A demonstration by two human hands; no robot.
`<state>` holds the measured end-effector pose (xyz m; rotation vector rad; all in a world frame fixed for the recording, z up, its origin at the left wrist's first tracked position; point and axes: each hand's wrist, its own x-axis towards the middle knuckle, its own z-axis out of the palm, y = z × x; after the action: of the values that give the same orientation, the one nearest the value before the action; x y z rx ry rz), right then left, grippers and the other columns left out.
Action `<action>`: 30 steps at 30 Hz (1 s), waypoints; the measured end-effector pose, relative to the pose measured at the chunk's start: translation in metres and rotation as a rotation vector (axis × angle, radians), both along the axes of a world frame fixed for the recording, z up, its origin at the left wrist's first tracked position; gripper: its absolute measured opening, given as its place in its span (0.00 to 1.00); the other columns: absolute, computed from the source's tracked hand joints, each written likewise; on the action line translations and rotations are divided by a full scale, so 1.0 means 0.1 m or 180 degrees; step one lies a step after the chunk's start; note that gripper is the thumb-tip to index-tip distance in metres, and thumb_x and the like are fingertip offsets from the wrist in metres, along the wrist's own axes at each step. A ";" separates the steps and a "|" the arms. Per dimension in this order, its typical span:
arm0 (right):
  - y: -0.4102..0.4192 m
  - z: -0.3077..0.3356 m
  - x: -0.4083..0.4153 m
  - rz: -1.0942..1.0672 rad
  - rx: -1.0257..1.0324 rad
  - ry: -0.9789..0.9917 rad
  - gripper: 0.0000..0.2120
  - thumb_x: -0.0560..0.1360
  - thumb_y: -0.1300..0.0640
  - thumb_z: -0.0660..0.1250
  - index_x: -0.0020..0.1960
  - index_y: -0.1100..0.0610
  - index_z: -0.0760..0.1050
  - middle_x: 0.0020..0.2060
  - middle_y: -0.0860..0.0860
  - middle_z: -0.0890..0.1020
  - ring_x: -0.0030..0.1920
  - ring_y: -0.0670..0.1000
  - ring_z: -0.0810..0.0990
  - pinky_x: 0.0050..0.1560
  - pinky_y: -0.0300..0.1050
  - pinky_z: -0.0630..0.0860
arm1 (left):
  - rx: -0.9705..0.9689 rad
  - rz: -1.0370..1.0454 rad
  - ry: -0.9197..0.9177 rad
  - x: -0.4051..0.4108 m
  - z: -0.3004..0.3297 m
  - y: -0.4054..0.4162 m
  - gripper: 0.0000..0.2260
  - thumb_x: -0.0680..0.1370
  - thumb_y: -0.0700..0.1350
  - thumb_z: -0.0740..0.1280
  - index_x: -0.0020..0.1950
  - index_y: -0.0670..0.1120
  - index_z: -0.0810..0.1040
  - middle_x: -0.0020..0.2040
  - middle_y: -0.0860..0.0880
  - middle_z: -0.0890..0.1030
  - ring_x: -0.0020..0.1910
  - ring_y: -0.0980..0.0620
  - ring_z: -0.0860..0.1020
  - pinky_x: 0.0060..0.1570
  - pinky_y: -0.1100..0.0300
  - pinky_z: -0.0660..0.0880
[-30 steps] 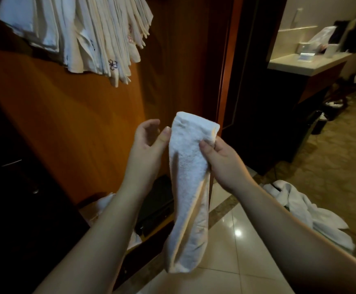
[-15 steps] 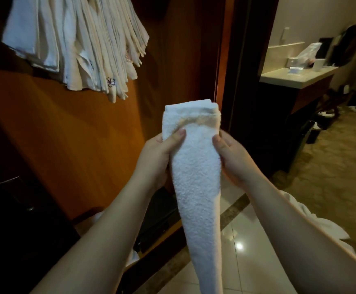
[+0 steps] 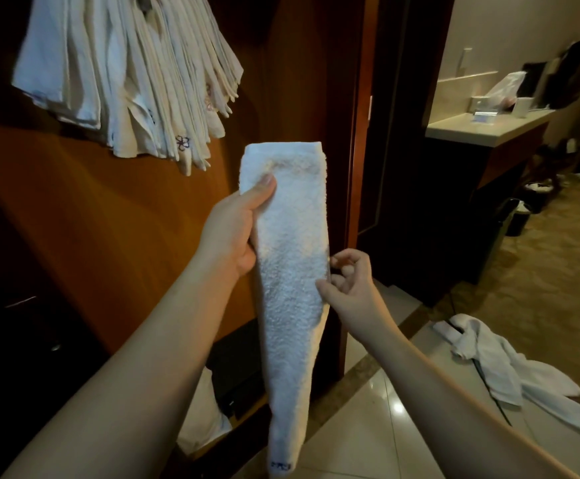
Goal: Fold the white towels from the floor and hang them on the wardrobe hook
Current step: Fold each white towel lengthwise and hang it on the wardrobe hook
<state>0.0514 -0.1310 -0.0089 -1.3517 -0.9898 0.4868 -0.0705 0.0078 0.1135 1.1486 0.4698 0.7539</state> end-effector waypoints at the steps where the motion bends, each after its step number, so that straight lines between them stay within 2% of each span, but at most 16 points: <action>1: 0.01 -0.02 -0.01 -0.0020 -0.0061 -0.0082 0.19 0.68 0.41 0.73 0.54 0.30 0.68 0.50 0.40 0.83 0.53 0.47 0.85 0.58 0.53 0.81 | 0.0056 -0.0007 0.0003 0.00 0.03 0.02 0.16 0.75 0.50 0.75 0.59 0.45 0.80 0.51 0.46 0.87 0.50 0.46 0.86 0.44 0.49 0.83; 3: 0.03 -0.05 -0.02 0.0007 -0.0260 -0.0288 0.17 0.69 0.38 0.72 0.55 0.31 0.70 0.52 0.43 0.84 0.54 0.48 0.84 0.59 0.57 0.80 | 0.0155 -0.0031 0.0002 -0.01 0.09 0.04 0.16 0.75 0.50 0.75 0.59 0.45 0.80 0.52 0.45 0.87 0.52 0.45 0.86 0.50 0.47 0.82; 5: 0.05 -0.02 -0.02 0.0005 -0.0423 -0.0514 0.15 0.70 0.34 0.69 0.55 0.34 0.74 0.51 0.41 0.83 0.52 0.42 0.83 0.55 0.50 0.80 | 0.0262 -0.0066 0.0004 -0.01 0.14 0.06 0.15 0.75 0.49 0.75 0.59 0.45 0.81 0.53 0.45 0.87 0.52 0.45 0.86 0.51 0.47 0.82; 7: 0.04 0.04 0.00 -0.0020 -0.0548 -0.0803 0.16 0.70 0.31 0.66 0.53 0.37 0.76 0.50 0.39 0.83 0.49 0.39 0.82 0.48 0.42 0.76 | 0.0399 -0.0097 0.0021 -0.02 0.19 0.08 0.14 0.75 0.49 0.75 0.57 0.45 0.81 0.52 0.45 0.87 0.52 0.46 0.86 0.47 0.49 0.83; 11: -0.01 0.13 0.08 -0.0156 -0.0480 -0.0956 0.18 0.74 0.30 0.58 0.49 0.42 0.76 0.45 0.44 0.81 0.44 0.43 0.80 0.43 0.40 0.74 | 0.0612 -0.0066 0.0110 -0.06 0.29 0.16 0.16 0.73 0.49 0.75 0.57 0.44 0.81 0.53 0.45 0.87 0.53 0.46 0.85 0.49 0.51 0.83; 13: -0.03 0.15 0.07 -0.0240 -0.0425 -0.0944 0.20 0.75 0.30 0.55 0.48 0.44 0.74 0.43 0.46 0.79 0.41 0.44 0.79 0.40 0.36 0.72 | 0.0630 -0.0028 0.0073 -0.08 0.32 0.19 0.15 0.75 0.48 0.74 0.58 0.44 0.81 0.53 0.46 0.87 0.54 0.46 0.85 0.48 0.52 0.83; 16: -0.02 0.17 0.02 -0.0360 -0.0319 -0.0839 0.19 0.76 0.31 0.52 0.45 0.43 0.72 0.36 0.41 0.75 0.35 0.40 0.74 0.36 0.30 0.69 | 0.0562 0.0034 0.0018 -0.07 0.34 0.19 0.15 0.75 0.48 0.75 0.60 0.44 0.80 0.53 0.47 0.87 0.54 0.47 0.85 0.48 0.52 0.83; 18: -0.01 0.20 0.03 -0.0494 -0.0252 -0.0716 0.17 0.77 0.31 0.51 0.44 0.39 0.72 0.35 0.37 0.75 0.34 0.38 0.73 0.35 0.31 0.70 | 0.0454 0.0061 -0.0046 -0.05 0.34 0.17 0.15 0.76 0.48 0.74 0.60 0.44 0.79 0.53 0.47 0.87 0.54 0.47 0.85 0.50 0.51 0.83; 23: -0.05 0.22 0.09 -0.0558 -0.0239 -0.0698 0.14 0.80 0.34 0.50 0.43 0.33 0.71 0.36 0.34 0.75 0.35 0.36 0.73 0.40 0.41 0.68 | 0.0187 0.0144 -0.0210 0.02 0.30 0.10 0.13 0.76 0.46 0.74 0.58 0.45 0.80 0.51 0.47 0.87 0.53 0.47 0.85 0.59 0.45 0.80; 25: -0.09 0.19 0.09 -0.0692 -0.0211 -0.0846 0.14 0.81 0.35 0.50 0.44 0.36 0.70 0.36 0.34 0.75 0.36 0.36 0.74 0.38 0.37 0.68 | 0.0187 0.0182 -0.0232 0.05 0.28 0.08 0.12 0.76 0.46 0.74 0.58 0.45 0.80 0.51 0.47 0.87 0.53 0.47 0.85 0.60 0.44 0.79; 27: -0.12 0.15 0.09 -0.0906 -0.0054 -0.1114 0.15 0.80 0.36 0.49 0.44 0.41 0.69 0.34 0.40 0.75 0.35 0.39 0.73 0.34 0.33 0.68 | 0.0203 0.0144 -0.0258 0.07 0.26 0.06 0.12 0.76 0.45 0.74 0.58 0.45 0.80 0.52 0.47 0.87 0.54 0.47 0.85 0.60 0.44 0.79; 30: -0.16 0.14 0.09 -0.1092 0.0064 -0.1479 0.16 0.80 0.36 0.48 0.44 0.43 0.67 0.32 0.45 0.71 0.37 0.45 0.74 0.34 0.35 0.68 | 0.0248 0.0010 -0.0325 0.09 0.26 0.04 0.12 0.77 0.46 0.73 0.59 0.45 0.80 0.54 0.46 0.87 0.55 0.46 0.85 0.57 0.45 0.80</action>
<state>0.0607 -0.1473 0.0050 -1.6148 -1.0980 -0.1042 -0.0617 0.0121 0.1395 1.1757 0.3595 0.8355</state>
